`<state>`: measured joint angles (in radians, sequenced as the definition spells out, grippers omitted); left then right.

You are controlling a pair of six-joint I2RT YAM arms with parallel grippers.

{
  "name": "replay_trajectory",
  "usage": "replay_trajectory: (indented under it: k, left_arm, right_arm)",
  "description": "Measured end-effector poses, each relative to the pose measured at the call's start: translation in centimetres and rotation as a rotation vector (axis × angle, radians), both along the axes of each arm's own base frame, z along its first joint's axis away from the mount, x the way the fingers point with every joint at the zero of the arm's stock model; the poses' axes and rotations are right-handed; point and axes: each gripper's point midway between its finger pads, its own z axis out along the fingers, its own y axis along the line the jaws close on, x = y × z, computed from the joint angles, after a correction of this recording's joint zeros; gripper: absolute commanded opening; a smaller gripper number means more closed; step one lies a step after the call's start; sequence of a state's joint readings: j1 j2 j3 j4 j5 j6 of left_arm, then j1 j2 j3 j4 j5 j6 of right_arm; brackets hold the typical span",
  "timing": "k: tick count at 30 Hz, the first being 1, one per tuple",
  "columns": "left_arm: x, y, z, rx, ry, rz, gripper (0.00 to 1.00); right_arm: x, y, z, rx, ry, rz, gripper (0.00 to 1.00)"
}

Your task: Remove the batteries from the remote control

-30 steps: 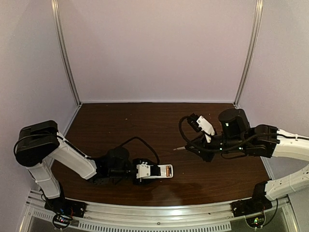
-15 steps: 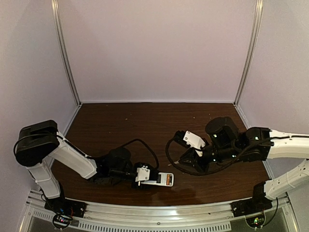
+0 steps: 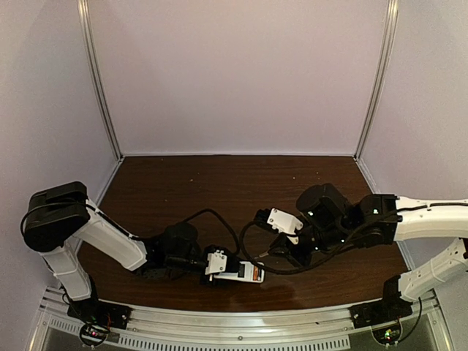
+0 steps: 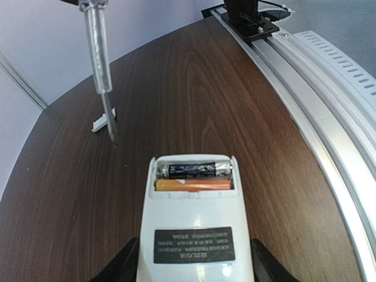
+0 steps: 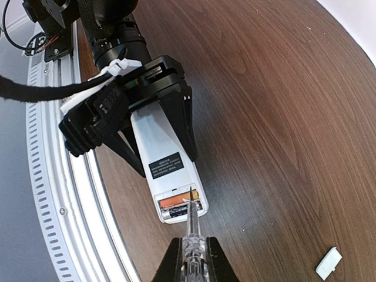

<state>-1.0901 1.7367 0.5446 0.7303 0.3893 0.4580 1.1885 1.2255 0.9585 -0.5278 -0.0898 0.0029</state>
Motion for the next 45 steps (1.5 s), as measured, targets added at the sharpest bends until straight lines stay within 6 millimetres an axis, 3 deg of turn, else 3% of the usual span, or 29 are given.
replay_trajectory:
  k: [11,26,45]
  left_arm:
    - [-0.1,0.0,0.0,0.001,-0.01,-0.014,0.0]
    - [-0.3,0.3,-0.7,0.029,0.005,-0.014,0.0]
    - [-0.4,0.5,-1.0,0.043,0.014,-0.017,0.0]
  right_arm:
    - [-0.3,0.6,-2.3,-0.066,0.015,0.003,0.0]
    - [-0.1,0.3,-2.4,-0.087,-0.012,-0.033,0.0]
    - [-0.3,0.1,-4.3,-0.152,0.005,-0.028,0.0]
